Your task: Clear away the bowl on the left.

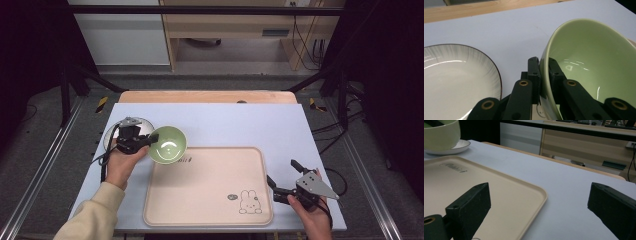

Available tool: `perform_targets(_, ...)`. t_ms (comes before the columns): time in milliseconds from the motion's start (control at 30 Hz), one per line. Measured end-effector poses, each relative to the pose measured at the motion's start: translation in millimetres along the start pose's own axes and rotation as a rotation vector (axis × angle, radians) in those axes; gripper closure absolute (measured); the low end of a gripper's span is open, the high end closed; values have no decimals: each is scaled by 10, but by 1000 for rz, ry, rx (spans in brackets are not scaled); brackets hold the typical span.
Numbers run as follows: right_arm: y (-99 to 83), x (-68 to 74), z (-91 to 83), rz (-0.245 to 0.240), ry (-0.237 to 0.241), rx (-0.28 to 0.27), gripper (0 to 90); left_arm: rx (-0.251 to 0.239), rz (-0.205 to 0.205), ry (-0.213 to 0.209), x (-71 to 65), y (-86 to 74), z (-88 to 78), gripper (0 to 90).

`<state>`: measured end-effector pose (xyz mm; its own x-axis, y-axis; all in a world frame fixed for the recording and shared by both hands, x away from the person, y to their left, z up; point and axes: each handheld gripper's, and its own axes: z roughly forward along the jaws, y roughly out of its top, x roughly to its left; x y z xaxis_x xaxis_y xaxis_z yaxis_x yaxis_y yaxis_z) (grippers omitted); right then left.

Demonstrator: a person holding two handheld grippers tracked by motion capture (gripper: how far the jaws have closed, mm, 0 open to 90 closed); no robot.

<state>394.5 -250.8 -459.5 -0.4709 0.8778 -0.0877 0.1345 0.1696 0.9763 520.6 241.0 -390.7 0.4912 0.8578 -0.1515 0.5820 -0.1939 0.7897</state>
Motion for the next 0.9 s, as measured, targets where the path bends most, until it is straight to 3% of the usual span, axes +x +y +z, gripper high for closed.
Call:
perform_targets(167,13,1,-20,-10,0,-14,48,-5,-21,-21,-7,-55,-53,833)
perform_targets(333,0,0,3,-8,2,-2,49,11,-24,-27,-16,-97,20,832)
perform_targets(667,8,5,-17,-11,-3,-5,49,29,1,-62,-203,-178,88,833)
perform_targets(833,1,1,-6,-11,-2,-1,49,24,-24,-110,-272,-267,153,833)
perform_targets(900,2,1,-3,-11,-1,-1,49,41,-5,-113,-326,-298,188,833)
